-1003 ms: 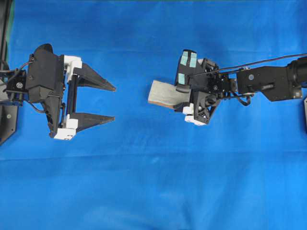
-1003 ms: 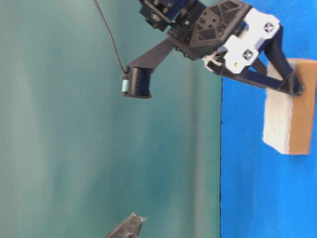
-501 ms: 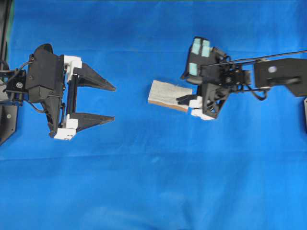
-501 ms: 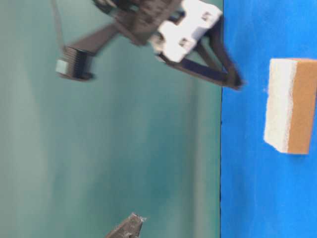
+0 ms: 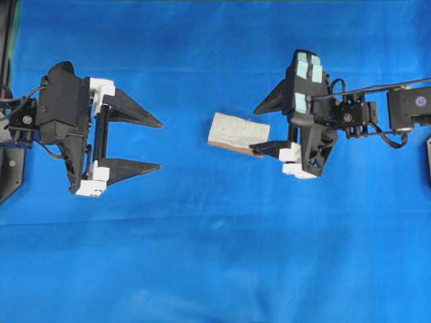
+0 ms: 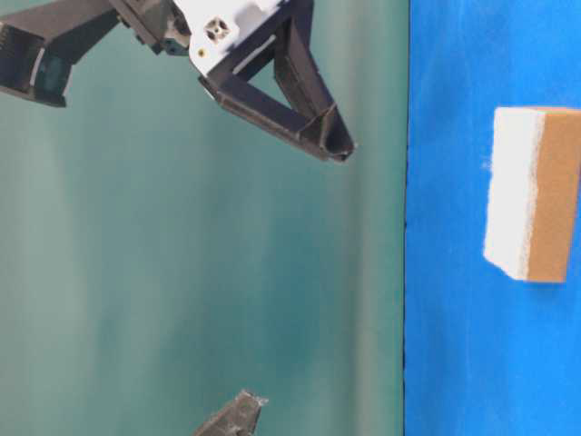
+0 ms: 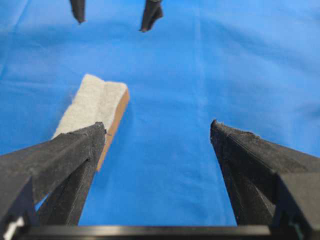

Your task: Hand over the sponge with the left arm and wipe it with the right arm.

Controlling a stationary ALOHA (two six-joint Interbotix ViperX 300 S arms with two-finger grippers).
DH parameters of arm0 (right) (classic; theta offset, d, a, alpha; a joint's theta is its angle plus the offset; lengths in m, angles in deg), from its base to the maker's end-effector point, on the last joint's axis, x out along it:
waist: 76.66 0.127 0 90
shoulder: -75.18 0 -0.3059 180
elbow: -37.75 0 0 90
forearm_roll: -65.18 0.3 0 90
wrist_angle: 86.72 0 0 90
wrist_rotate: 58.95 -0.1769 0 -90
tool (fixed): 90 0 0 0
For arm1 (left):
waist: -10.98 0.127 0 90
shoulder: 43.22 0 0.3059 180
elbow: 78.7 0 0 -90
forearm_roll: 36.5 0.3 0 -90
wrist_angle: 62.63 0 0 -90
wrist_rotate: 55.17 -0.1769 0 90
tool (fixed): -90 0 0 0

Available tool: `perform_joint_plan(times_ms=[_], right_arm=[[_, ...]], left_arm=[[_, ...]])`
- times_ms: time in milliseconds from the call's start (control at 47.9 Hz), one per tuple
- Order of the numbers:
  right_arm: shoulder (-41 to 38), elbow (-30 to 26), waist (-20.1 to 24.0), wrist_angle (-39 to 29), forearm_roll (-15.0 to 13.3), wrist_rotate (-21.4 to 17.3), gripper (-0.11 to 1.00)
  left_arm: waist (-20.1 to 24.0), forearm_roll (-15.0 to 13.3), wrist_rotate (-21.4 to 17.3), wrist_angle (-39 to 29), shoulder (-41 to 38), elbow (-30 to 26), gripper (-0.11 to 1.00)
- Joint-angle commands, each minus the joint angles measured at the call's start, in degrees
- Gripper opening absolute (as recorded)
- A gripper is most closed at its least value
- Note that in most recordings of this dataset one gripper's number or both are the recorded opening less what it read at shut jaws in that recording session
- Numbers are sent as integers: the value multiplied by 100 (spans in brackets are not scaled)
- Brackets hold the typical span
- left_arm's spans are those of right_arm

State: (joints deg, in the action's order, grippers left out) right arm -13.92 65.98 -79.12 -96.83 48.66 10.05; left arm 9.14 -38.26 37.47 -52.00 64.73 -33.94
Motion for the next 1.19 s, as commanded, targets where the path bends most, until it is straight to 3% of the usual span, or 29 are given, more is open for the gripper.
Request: perform_joint_plan(times_ms=[0,209,418,794,919,1170], right_arm=[[123,-53,-9,70,-9,-18,75],[519,-26,44,-246,-9,-26,75],[1477,290,114,-492,-9,-26,75],[3709,1345,272,-905,-18,18,75],[4500,1881,272,-932,-18,18,75],[5695,2769,272,-923,-9,18,75]], left_arm=[[-18,9,9,62,18,-18,82],[-18,9,26,-26,308,0,82],[26,9,26,-466,1116,220,82],[53,26,-132,-1626,3032,650,82],[62,26,-352,-1758,3595,914,82],[62,26,-378,-2118,4509,1406,82]])
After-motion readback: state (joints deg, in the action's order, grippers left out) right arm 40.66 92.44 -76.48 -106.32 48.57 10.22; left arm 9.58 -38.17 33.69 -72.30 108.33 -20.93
